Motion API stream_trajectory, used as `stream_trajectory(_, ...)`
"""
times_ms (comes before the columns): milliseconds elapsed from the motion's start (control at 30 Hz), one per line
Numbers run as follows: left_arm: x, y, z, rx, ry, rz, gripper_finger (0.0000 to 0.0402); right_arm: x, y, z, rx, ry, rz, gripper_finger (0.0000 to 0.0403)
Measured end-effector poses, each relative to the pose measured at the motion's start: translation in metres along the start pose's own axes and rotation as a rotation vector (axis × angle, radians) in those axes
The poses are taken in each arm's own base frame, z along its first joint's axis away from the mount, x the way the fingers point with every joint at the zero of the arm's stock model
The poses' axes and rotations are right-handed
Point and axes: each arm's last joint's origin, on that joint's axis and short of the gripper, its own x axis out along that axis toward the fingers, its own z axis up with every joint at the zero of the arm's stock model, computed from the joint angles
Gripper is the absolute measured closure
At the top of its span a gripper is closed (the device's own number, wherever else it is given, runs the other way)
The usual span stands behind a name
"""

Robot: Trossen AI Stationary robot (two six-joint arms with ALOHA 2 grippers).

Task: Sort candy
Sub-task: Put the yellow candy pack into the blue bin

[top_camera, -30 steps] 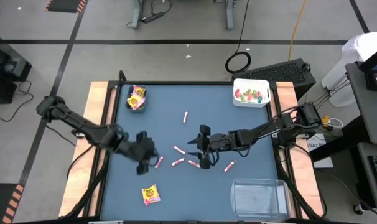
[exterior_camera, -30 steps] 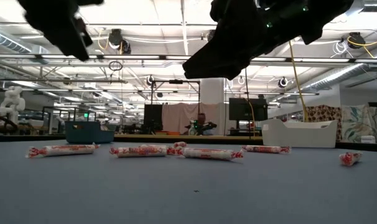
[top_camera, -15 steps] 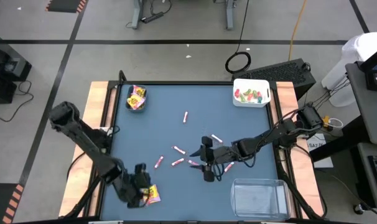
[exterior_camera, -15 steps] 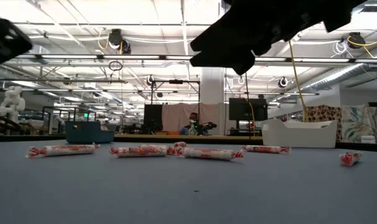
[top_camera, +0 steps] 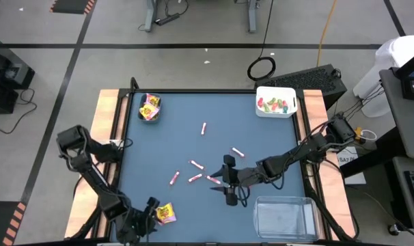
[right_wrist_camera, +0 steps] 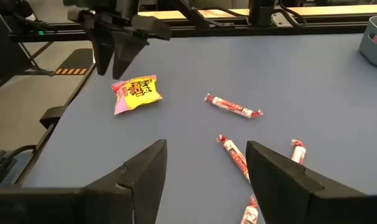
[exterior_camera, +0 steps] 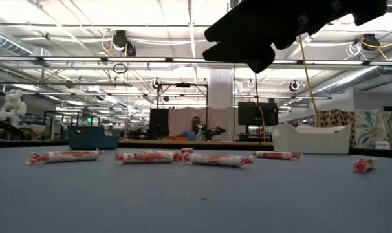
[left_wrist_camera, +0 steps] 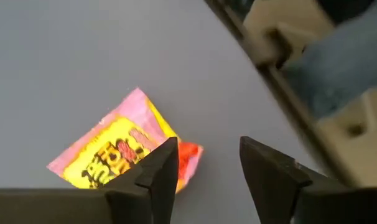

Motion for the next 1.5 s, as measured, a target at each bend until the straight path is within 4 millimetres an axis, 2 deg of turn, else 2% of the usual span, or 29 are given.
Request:
stream_trajectory(167,0.006,0.0,-0.01,0.067,0.065,0.035,0.0254,0.0,0.0,0.001,0.005,-0.007,-0.002,0.0193)
stream_trajectory(567,0.007,0.014,-0.025,0.17,0.164,0.165,0.0327,0.0,-0.001,0.001,-0.005,-0.015,-0.042,0.0193)
stream_trajectory(867,0.012,0.029,-0.022,0.16,0.167,0.225,0.0395,0.003,0.001,-0.003,0.008,-0.015,-0.038,0.0193)
stream_trajectory(1100,0.014,0.035,-0.017,0.138,0.114,0.294,0.0398,0.022,0.021,-0.025,0.055,-0.072,0.03,0.0193)
stream_trajectory(1233,0.014,0.036,-0.016,0.139,0.102,0.316,0.0398,0.036,0.036,-0.037,0.003,0.013,0.035,0.0192)
stream_trajectory(1500,0.014,0.037,-0.015,0.132,0.086,0.347,0.0398,0.09,0.058,-0.012,-0.187,0.259,-0.067,0.0192)
